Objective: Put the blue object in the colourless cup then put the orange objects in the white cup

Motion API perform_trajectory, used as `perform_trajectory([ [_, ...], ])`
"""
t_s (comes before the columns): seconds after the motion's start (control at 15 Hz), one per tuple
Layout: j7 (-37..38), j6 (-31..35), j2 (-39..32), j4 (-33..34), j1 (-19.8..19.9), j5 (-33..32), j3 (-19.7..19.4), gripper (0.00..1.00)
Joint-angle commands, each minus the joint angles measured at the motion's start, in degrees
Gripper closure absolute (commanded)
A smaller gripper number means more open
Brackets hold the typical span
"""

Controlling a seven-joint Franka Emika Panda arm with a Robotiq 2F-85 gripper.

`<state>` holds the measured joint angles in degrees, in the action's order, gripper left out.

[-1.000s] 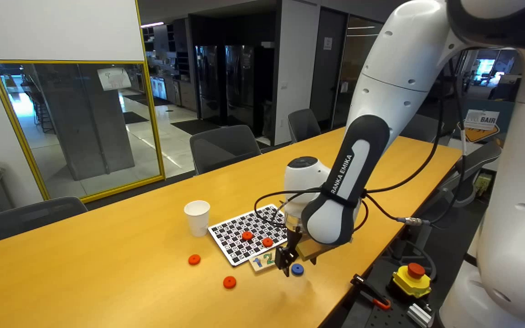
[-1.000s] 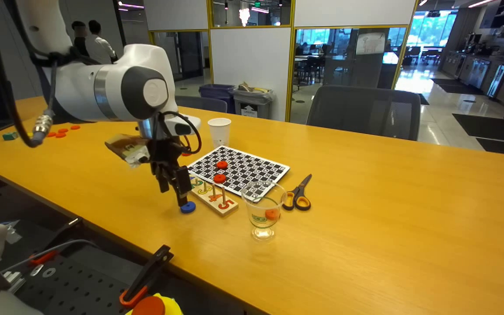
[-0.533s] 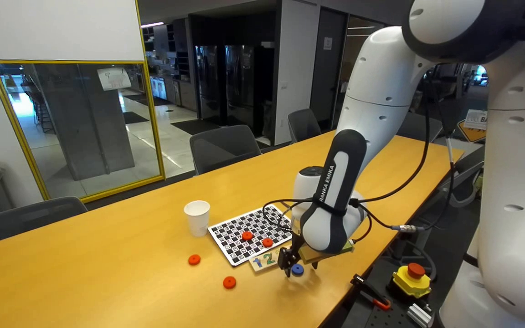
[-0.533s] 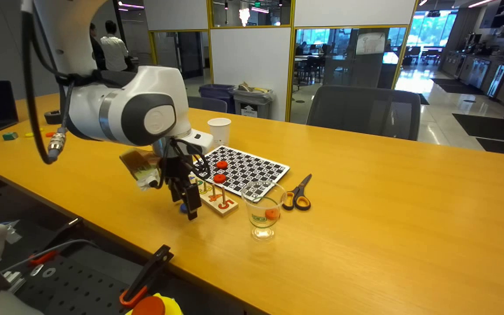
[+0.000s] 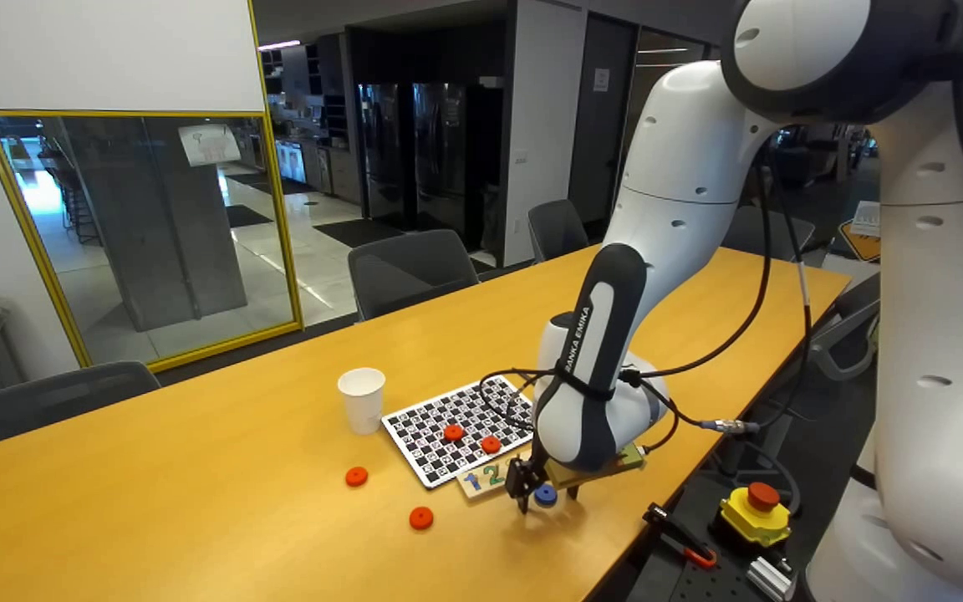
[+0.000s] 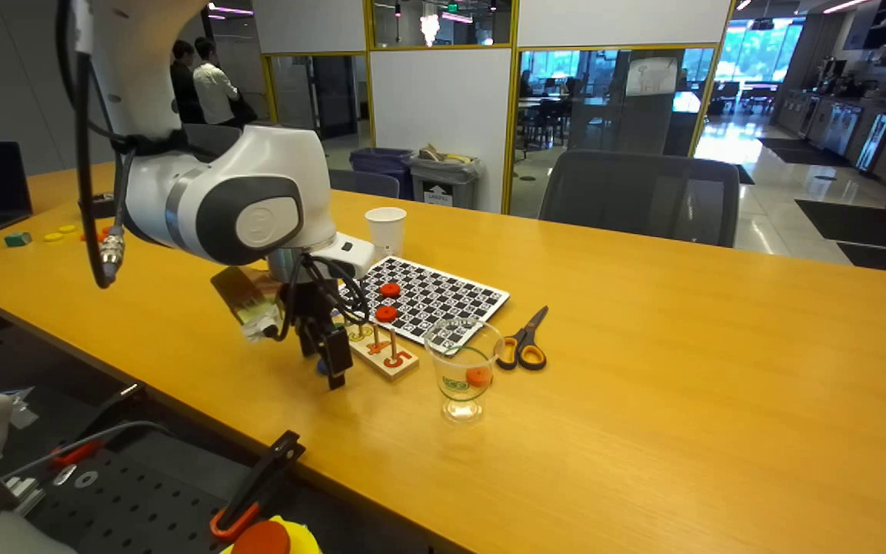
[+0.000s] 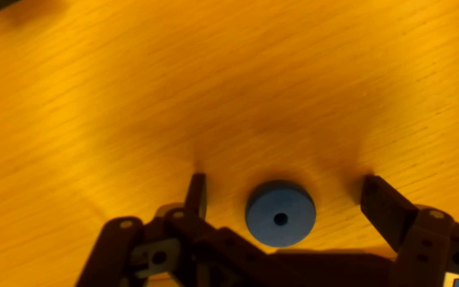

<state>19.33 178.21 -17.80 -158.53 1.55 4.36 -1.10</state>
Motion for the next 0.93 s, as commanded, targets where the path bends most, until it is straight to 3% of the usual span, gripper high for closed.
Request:
perform_trajectory([
  [0.0, -2.08, 1.40, 0.34, 0.16, -1.95, 1.97, -1.15, 0.00],
  [0.53, -1.61, 0.34, 0.36, 0.83, -8.42, 0.78, -7.25, 0.00],
  [0.6, -1.91, -0.51, 0.71, 0.82, -7.88, 1.08, -6.56, 0.25],
  [0.67, -1.86, -0.75, 0.79, 0.82, -8.17, 1.11, -6.76, 0.28],
  [0.87, -1.75, -2.12, 1.54, 0.84, -8.56, 0.98, -6.99, 0.51],
])
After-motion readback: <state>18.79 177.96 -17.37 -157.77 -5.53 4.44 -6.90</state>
